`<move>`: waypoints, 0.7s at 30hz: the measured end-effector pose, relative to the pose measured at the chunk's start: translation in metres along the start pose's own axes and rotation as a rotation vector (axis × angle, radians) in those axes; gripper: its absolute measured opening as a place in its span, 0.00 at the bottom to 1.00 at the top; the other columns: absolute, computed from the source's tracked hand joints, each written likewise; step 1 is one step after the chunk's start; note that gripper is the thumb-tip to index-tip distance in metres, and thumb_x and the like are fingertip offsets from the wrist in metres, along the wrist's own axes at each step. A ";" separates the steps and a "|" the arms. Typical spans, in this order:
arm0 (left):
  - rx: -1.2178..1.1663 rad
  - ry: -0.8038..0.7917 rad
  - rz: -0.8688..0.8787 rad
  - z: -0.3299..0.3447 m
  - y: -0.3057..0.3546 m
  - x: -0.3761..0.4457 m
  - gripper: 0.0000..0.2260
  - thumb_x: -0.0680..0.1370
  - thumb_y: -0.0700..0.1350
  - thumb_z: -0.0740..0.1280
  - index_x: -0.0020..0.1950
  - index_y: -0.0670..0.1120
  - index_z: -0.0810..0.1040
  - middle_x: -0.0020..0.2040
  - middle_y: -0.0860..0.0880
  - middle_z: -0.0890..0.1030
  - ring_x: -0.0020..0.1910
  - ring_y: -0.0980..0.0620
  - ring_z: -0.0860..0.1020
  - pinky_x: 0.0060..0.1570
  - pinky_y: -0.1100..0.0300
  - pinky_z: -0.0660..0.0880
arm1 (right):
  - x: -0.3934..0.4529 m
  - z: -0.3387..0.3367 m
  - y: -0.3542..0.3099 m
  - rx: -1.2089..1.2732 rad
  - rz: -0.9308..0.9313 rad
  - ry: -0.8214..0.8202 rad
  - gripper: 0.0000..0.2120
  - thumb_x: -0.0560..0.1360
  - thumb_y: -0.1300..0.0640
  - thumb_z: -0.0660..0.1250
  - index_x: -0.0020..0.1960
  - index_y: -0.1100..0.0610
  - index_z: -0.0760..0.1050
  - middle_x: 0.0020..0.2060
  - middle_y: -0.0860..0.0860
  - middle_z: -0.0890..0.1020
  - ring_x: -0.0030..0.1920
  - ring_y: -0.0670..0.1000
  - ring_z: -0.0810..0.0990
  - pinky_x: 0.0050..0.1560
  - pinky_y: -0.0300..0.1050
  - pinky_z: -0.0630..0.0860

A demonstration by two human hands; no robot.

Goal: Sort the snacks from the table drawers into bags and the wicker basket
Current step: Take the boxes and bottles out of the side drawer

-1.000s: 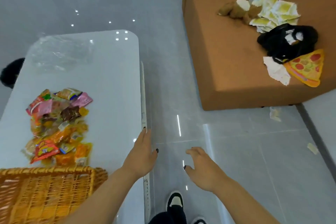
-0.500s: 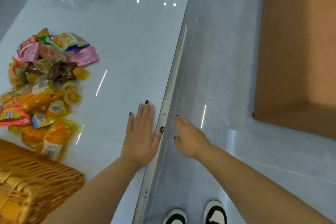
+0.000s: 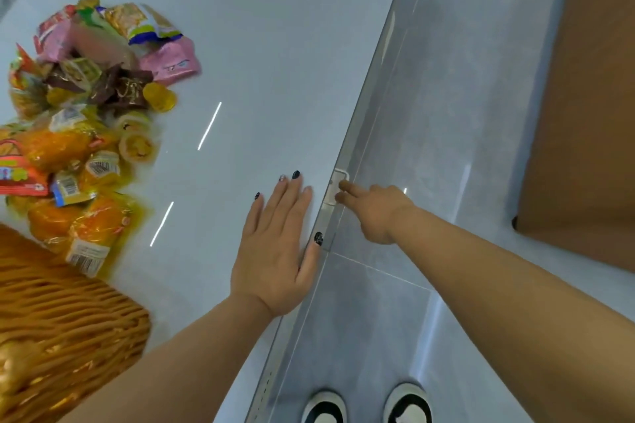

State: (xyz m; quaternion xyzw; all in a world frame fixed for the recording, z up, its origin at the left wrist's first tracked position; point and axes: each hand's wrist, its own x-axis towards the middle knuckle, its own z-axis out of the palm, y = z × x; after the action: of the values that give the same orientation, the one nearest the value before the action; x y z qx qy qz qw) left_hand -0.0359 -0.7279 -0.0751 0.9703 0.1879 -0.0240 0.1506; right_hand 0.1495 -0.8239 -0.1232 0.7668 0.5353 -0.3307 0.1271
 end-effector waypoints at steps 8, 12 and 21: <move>-0.037 -0.008 0.004 -0.004 0.001 0.000 0.29 0.79 0.53 0.49 0.80 0.44 0.55 0.81 0.48 0.52 0.80 0.52 0.47 0.77 0.46 0.48 | -0.061 0.036 0.048 -0.018 -0.053 0.032 0.30 0.80 0.37 0.43 0.78 0.46 0.48 0.78 0.43 0.45 0.68 0.56 0.69 0.62 0.52 0.70; -0.006 -0.001 -0.001 -0.003 -0.001 0.000 0.29 0.79 0.53 0.50 0.80 0.44 0.55 0.81 0.48 0.52 0.80 0.52 0.47 0.77 0.47 0.47 | -0.097 0.058 0.062 0.392 0.115 0.245 0.30 0.76 0.33 0.46 0.76 0.41 0.51 0.77 0.45 0.58 0.67 0.53 0.71 0.63 0.51 0.71; 0.040 -0.020 -0.027 -0.004 0.003 0.002 0.30 0.78 0.54 0.50 0.80 0.45 0.55 0.81 0.48 0.53 0.80 0.51 0.48 0.77 0.48 0.47 | -0.126 0.059 -0.005 1.254 0.476 0.576 0.49 0.76 0.68 0.63 0.75 0.41 0.30 0.76 0.50 0.59 0.70 0.58 0.68 0.67 0.57 0.69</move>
State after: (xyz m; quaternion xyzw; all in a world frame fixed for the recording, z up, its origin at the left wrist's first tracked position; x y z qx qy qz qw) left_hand -0.0334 -0.7282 -0.0703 0.9701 0.1991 -0.0395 0.1327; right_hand 0.0964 -0.9472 -0.0855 0.8476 0.0763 -0.3239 -0.4133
